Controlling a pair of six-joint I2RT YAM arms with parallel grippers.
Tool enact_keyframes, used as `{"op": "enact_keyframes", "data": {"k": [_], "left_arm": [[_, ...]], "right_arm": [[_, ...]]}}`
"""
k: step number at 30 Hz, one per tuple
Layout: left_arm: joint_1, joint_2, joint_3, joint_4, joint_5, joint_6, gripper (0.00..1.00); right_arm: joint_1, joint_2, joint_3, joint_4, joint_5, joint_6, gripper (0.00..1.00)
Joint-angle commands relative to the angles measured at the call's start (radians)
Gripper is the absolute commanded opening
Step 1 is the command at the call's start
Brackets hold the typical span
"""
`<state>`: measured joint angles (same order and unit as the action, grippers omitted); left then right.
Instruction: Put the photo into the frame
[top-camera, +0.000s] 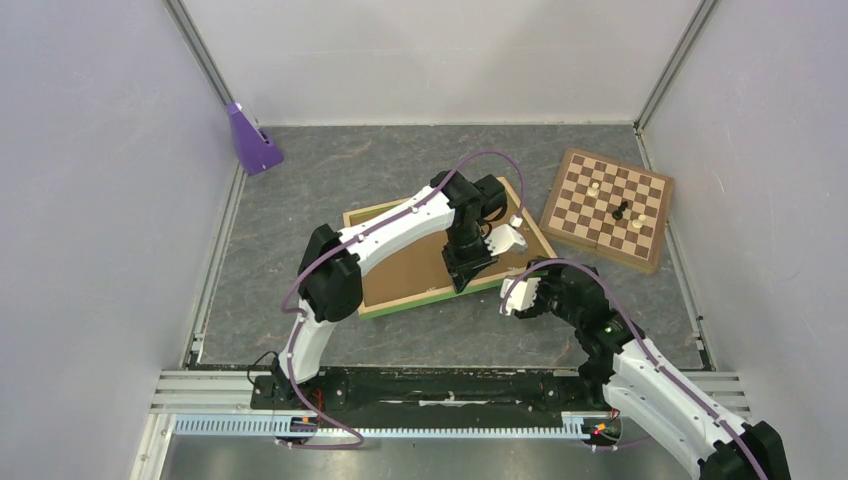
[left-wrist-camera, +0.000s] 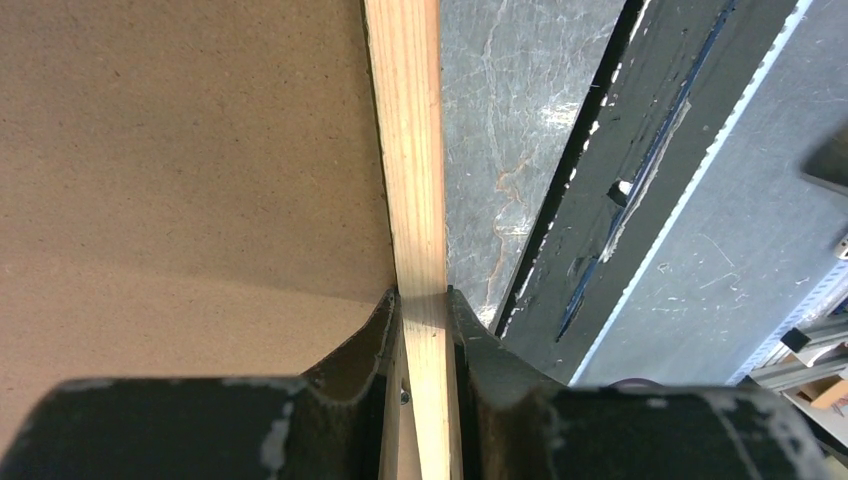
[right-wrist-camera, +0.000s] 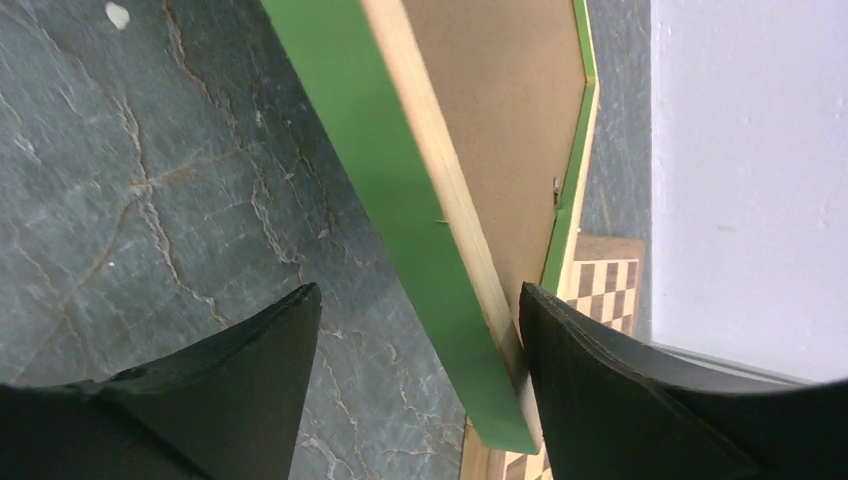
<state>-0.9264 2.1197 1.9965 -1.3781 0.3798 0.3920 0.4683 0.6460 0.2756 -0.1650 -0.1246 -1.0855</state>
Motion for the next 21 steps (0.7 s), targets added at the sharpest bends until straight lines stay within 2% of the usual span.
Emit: {"op": "enact_keyframes", "data": {"k": [1,7,15,17,20,21], "left_arm": [[0.001,0.008,0.062,-0.050,0.085,0.050,0.02],[0.004,0.013,0.062,-0.061,0.092,0.055,0.02],[0.024,0.004,0.072,-0.063,0.098,0.051,0.03],[0.036,-0.002,0.078,-0.060,0.094,0.044,0.12],[0.052,-0.009,0.103,-0.059,0.089,0.033,0.35],[0.058,-0.013,0.116,-0.059,0.079,0.026,0.47]], "right_arm": [[0.024,-0.011,-0.075,0.229,0.092,-0.008,0.72],[0.038,-0.004,-0.092,0.306,0.106,-0.007,0.53],[0.047,0.009,-0.025,0.237,0.091,0.009,0.22],[0.049,0.011,0.000,0.209,0.091,0.017,0.16],[0.050,0.014,0.042,0.171,0.077,0.033,0.10],[0.052,0.019,0.056,0.167,0.073,0.042,0.08]]}}
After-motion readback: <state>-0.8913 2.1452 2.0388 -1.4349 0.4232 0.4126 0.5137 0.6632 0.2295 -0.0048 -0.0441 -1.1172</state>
